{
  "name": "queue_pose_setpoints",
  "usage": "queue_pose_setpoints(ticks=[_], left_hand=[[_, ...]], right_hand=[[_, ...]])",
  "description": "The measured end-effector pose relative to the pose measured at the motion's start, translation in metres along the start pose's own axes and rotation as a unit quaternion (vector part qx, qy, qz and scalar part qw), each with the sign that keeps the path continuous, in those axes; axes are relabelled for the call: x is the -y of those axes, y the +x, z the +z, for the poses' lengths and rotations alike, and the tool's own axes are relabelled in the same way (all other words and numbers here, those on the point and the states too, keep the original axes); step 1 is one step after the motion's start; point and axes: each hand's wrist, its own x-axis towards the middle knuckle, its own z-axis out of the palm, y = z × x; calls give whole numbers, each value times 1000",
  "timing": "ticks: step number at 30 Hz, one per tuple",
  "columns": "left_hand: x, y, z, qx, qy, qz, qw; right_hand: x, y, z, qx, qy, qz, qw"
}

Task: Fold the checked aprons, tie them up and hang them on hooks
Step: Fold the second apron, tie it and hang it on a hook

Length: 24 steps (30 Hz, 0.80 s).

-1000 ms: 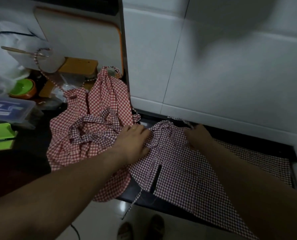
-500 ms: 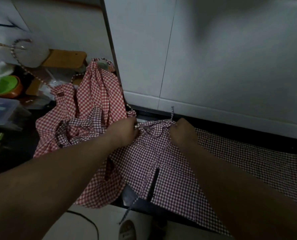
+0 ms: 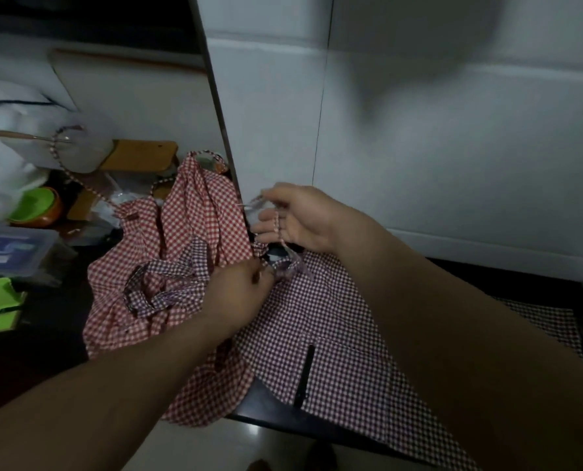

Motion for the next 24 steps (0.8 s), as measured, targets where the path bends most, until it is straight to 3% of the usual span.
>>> queue_pose_setpoints(ticks=[2,5,7,9,11,13,15,17,19,22,24], left_hand=[[-15,-9,5,31,43,89,995],[-36,-3,24,68,49,165,983],[-51,11,35,117,-38,139,983],[-61,31,39,146,-149,56,976],[-58,52,37,104,-175,-40,978],[-51,60,36,47,-90,-30,994],[-46,57,44,29,11,124,992],[-52,55,66,76,73,267,958],[-67,66,89,121,126,341,924],[-84,86,99,185,252,298,902],[-96,92,110,175,341,285,878]], right_hand=[[14,-7,11,-9,-197,-24,980],[28,-17,22,-31,-513,-80,854],[25,-24,20,-46,-558,-155,814],[10,-35,-2,-119,-527,-238,807],[-17,-54,-46,-208,-506,-266,794],[-54,-83,-113,-277,-532,-189,778],[-94,-118,-183,-327,-564,-49,757],[-122,-151,-241,-367,-570,64,732],[-135,-170,-287,-370,-582,120,714],[-136,-170,-327,-325,-619,139,701],[-137,-167,-348,-278,-645,146,697]])
